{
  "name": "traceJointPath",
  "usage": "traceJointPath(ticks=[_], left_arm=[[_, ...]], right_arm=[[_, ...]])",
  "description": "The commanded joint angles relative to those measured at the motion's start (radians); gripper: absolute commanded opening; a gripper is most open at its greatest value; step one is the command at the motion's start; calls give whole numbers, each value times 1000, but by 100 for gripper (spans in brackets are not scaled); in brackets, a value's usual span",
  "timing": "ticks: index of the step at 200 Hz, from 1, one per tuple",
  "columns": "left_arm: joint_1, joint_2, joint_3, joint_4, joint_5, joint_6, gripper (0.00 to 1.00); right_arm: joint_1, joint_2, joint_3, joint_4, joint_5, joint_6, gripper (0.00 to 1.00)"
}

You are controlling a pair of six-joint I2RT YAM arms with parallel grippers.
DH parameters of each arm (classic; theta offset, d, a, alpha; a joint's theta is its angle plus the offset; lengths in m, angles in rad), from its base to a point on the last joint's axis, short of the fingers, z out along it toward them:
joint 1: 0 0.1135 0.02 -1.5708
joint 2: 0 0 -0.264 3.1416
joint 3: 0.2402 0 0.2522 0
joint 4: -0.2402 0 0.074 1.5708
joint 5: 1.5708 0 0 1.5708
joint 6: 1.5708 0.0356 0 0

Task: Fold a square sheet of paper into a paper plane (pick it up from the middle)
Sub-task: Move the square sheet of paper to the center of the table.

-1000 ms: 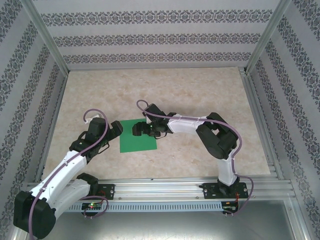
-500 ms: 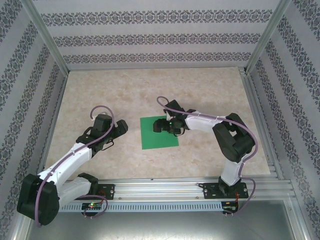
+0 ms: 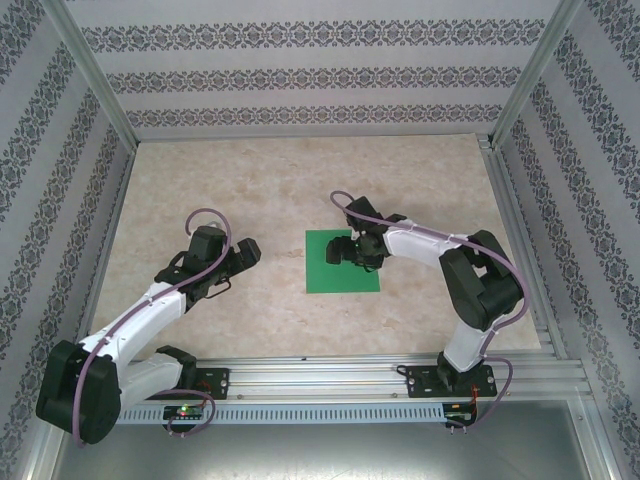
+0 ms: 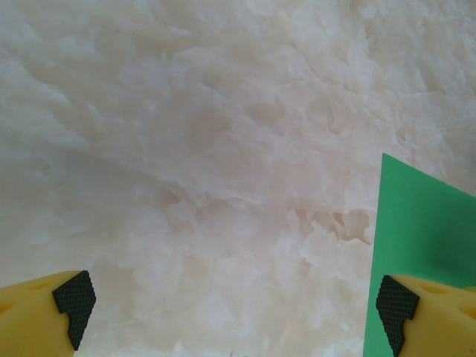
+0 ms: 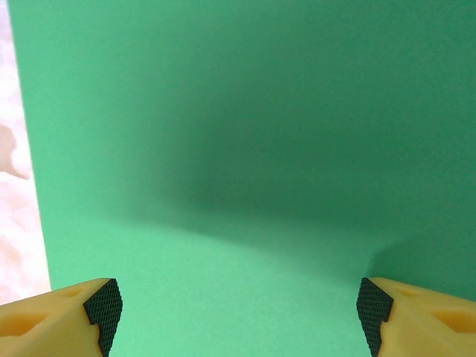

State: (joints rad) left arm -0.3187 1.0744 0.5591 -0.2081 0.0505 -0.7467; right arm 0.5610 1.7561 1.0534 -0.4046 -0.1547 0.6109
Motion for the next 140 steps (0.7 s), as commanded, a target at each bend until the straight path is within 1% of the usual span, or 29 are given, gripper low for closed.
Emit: traceJointPath(ticks=[1,12,23,54,75,111,122,132,140], left_arm=[[11,5,30,33,21,40,100],[11,5,33,36,32,57,100],[12,8,34,59,78,88,100],[11,35,50,75,172,141,100],[12,62,62,73,200,156,100],[12,104,46,128,191,143,100],[11,115,51,118,160,132,100],[15,119,61,94,108,118,100],[24,120,64,89,92,113,100]], right_arm=[[12,-12,59,8,76,46,85],[-2,13,76,36,52,47,84],[-12,38,98,40,35,50,84],[-32,95,121,23,67,64,84],[-40,101,89,31,75,90,84],[-37,94,37,37,71,102,84],[-38,95,31,47,47,66,84],[-47,102,51,11,33,55,84],[-51,105,68,-17,32,66,84]])
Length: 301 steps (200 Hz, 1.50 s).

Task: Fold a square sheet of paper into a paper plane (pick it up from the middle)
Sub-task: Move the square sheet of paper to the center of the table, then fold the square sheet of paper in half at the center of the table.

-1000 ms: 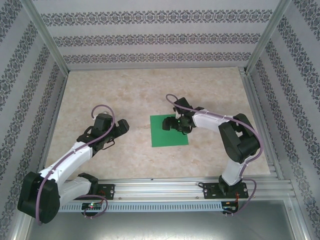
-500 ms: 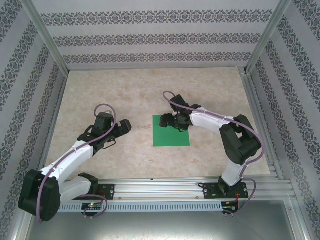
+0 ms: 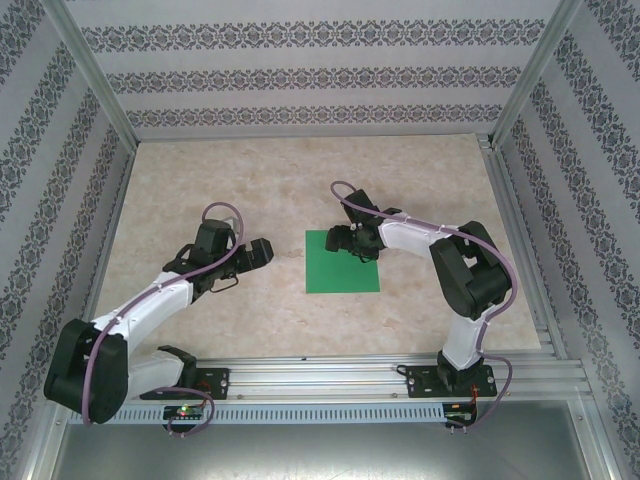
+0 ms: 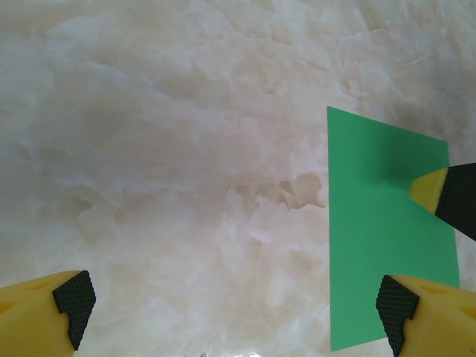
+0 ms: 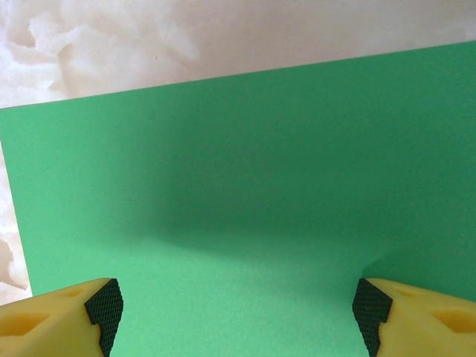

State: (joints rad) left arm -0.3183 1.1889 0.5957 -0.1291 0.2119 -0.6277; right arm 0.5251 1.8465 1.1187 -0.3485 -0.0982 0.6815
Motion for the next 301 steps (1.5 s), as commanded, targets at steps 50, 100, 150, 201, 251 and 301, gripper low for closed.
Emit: traceJointPath(ticks=[50,100,150,201,251,301], left_arm=[[41,41,87,19,-91,51,100],[62,52,119,34,-2,44,100],[67,58,77,77,60,-34,100],[68,41,61,118,68,-48,100],[67,82,79,143,123,-55,100],[63,188,120,155,257,-44,100]], right_arm=[[-3,-40,49,-100,46,-40,85],[78,-102,133,-237,224,-98,98],[138,-61,158,-351,357,-78,98],[153,-48,180,-347,284,-103,98],[150,14,255,-429,293,-41,98],[149,71,269,-387,193,-16,98]])
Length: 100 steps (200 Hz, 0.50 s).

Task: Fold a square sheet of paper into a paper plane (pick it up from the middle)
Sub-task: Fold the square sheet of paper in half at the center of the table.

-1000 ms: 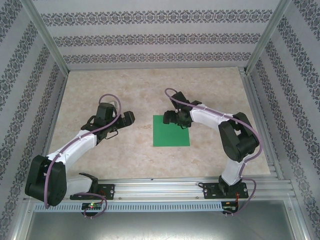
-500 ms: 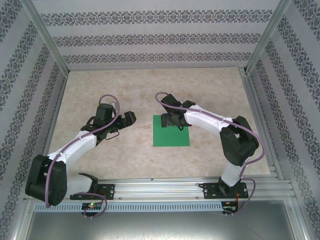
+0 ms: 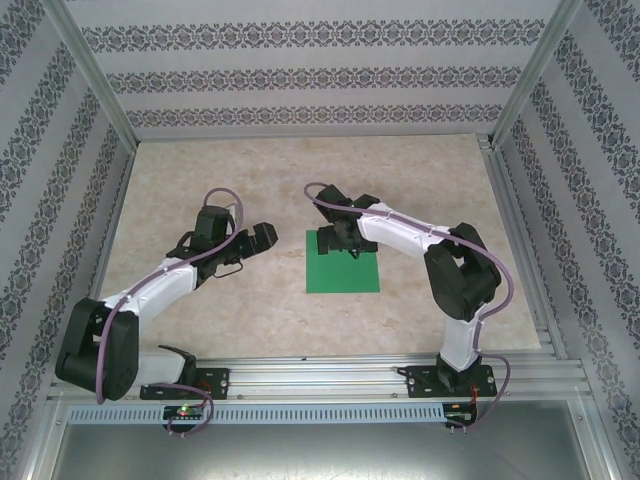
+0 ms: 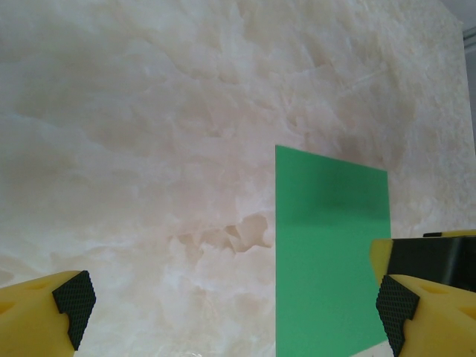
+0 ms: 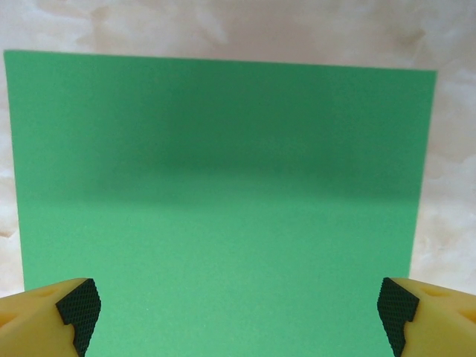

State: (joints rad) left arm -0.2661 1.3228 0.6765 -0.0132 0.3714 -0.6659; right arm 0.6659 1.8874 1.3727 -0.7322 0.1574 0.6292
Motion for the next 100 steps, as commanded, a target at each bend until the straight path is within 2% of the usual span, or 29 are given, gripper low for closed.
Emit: traceJointPath(ticks=[1,30,100], left_arm=[[10,57,41,39,101,-7,100],[-7,132,75,32,163,-3,100],[-16,139,70,42,156,7,100]], right_arm=[[9,32,14,-1,-63,38,98],[8,59,19,-2,-61,78,98],[4,104,38,-14,-59,72,98]])
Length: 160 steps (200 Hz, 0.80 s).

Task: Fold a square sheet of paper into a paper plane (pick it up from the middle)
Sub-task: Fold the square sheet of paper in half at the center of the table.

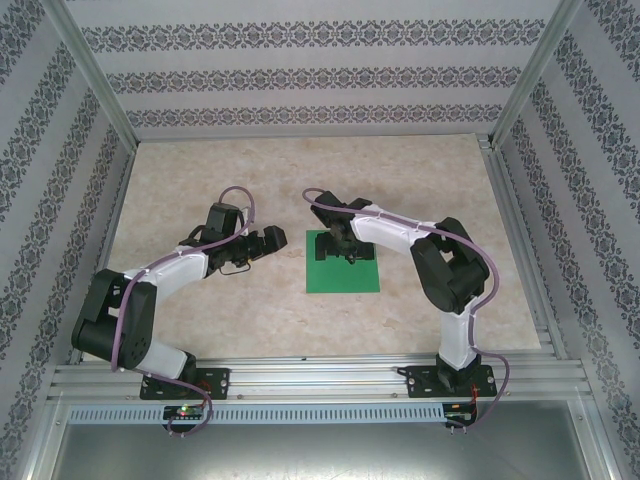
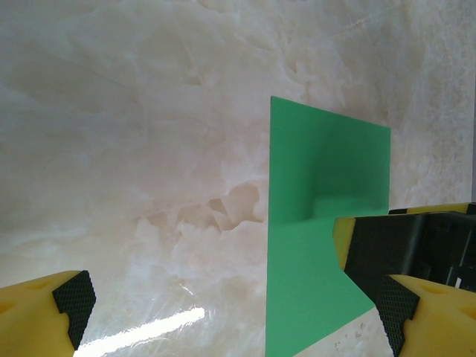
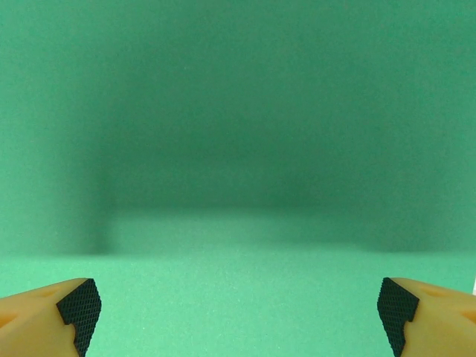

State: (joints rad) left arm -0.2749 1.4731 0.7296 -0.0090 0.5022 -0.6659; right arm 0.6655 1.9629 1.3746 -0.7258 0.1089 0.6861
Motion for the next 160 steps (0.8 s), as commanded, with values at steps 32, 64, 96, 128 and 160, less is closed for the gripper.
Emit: traceJointPath(ticks=[32,64,96,128,160], left_arm=[[-8,-29,1,44,21,8,100],[-10,-28,-12,51,26,6,100],[-9,-35,-11,40,41,19,100],[-9,-45,-3,14,45,45,100],[-9,-47,-4,9,44,47,100]], right_arm=[[-10,40,44,-11,-7,17,98],[-12,75,47,-15,-13,24,98],[-9,104,29,-3,-32,24,98],[-5,122,-1,9,-42,32,98],[-2,124,-11,8,-34,36,98]])
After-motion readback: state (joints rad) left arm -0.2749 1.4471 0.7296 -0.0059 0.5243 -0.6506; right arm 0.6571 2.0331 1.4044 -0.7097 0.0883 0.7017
